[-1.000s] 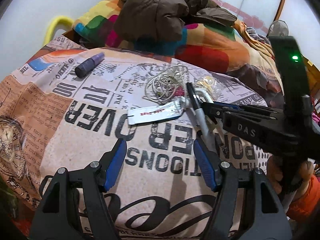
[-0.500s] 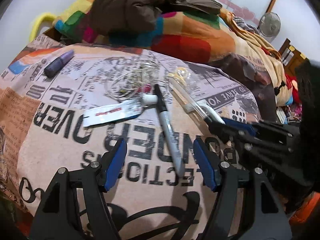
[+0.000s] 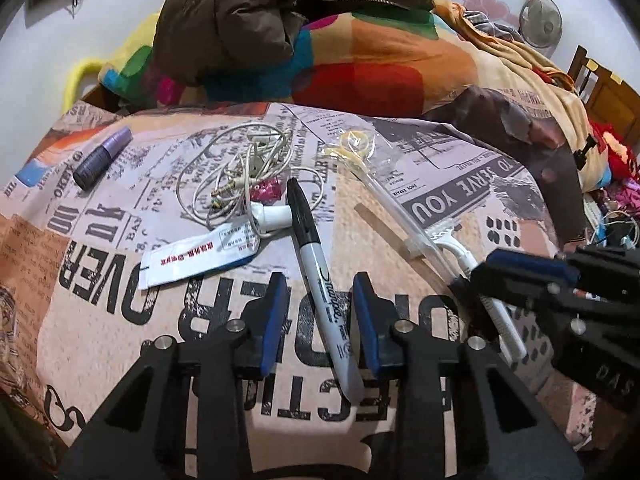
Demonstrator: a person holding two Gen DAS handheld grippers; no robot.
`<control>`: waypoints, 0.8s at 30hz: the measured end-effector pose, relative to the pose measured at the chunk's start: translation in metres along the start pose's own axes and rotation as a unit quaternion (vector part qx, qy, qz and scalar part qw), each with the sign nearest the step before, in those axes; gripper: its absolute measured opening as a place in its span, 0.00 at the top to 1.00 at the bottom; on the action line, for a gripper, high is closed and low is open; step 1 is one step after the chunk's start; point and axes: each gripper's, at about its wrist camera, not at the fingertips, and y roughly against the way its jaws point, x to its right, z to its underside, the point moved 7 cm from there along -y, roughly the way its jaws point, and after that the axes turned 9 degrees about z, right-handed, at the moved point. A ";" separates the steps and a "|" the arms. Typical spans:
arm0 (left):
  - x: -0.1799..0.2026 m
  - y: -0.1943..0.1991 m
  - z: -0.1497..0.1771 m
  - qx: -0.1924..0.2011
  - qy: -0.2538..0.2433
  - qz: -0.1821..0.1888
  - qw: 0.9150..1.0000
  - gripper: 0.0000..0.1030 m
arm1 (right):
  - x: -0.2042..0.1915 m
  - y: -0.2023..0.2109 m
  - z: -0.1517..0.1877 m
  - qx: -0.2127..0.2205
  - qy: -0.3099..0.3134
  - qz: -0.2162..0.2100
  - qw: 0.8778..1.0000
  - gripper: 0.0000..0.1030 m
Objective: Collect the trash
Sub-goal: 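Grasp the black marker with the left tool while the right tool grasps the white razor, then carry the marker and razor over the white bin with both tools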
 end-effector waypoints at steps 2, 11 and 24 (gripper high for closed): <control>0.001 -0.001 -0.001 0.003 -0.007 -0.007 1.000 0.70 | -0.002 -0.004 -0.001 0.000 0.006 0.004 1.000 0.86; 0.004 -0.007 -0.008 0.004 -0.017 -0.001 1.000 0.86 | -0.006 -0.018 -0.006 0.010 0.009 0.025 1.000 0.91; 0.015 0.026 -0.001 -0.002 0.005 0.062 0.998 0.90 | 0.009 0.020 -0.016 0.046 -0.032 0.039 0.998 0.91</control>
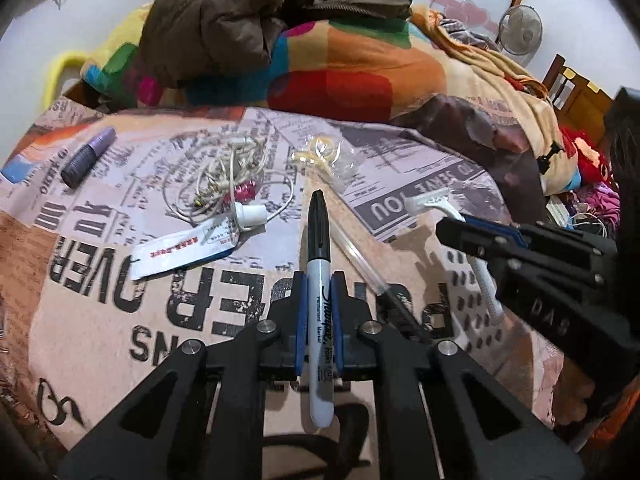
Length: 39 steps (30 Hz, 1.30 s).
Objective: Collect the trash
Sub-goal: 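Carry the marker and razor over the white bin with both tools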
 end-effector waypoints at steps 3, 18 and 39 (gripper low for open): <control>0.006 0.019 -0.003 0.012 -0.008 -0.002 1.000 0.90 | -0.003 0.020 -0.006 0.015 -0.002 -0.002 1.000 0.91; 0.005 0.154 -0.002 0.091 -0.008 -0.016 0.996 0.90 | -0.054 0.117 -0.026 0.075 0.008 -0.035 0.997 0.91; -0.075 0.327 0.078 0.170 0.043 -0.104 0.979 0.90 | -0.209 0.213 -0.002 0.115 0.091 -0.125 0.981 0.91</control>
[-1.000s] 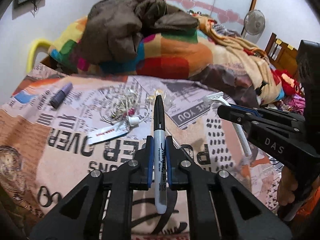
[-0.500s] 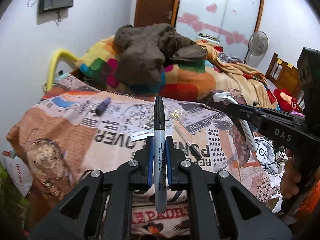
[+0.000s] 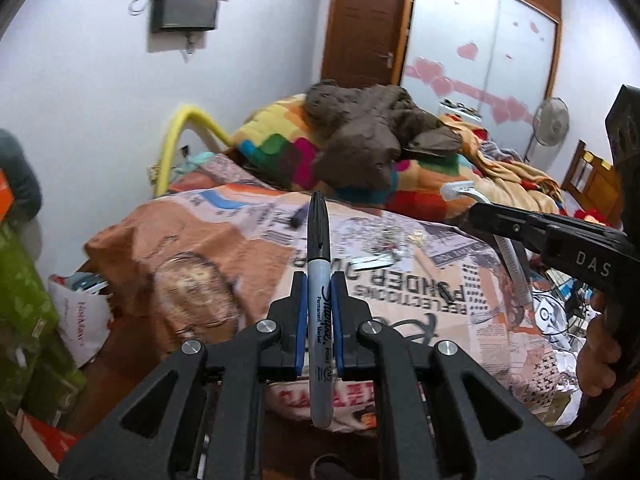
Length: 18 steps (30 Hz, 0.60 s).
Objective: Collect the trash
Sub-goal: 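Carry the marker and razor over the white bin with both tools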
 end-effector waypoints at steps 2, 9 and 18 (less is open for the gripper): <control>-0.017 0.016 0.005 0.004 0.007 -0.012 1.000 0.90 | -0.016 0.000 0.001 -0.002 0.010 -0.006 1.000 0.91; -0.071 0.061 0.028 0.012 0.036 -0.045 0.998 0.90 | -0.082 0.001 0.011 -0.010 0.059 -0.038 0.997 0.91; -0.141 0.102 0.081 0.003 0.086 -0.093 0.992 0.90 | -0.159 -0.013 0.035 -0.038 0.094 -0.090 0.991 0.91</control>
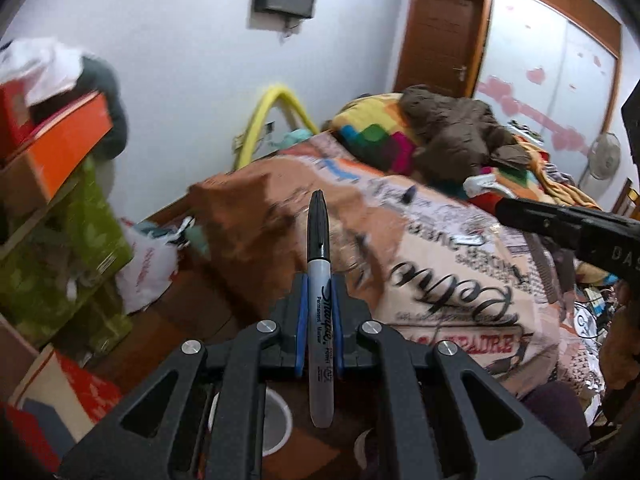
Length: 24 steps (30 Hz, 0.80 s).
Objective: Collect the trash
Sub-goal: 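Carry the marker and razor over the white bin with both tools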
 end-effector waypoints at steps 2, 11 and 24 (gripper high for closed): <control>-0.020 0.004 0.014 -0.007 0.014 -0.013 1.000 0.90 | -0.018 -0.009 0.005 -0.011 0.008 -0.014 1.000 0.91; -0.088 0.005 0.070 -0.040 0.079 -0.046 0.995 0.90 | -0.078 -0.052 0.036 -0.071 0.029 -0.063 0.995 0.91; -0.152 -0.044 0.173 -0.123 0.177 -0.059 0.975 0.90 | -0.104 -0.141 0.103 -0.193 0.027 -0.071 0.978 0.91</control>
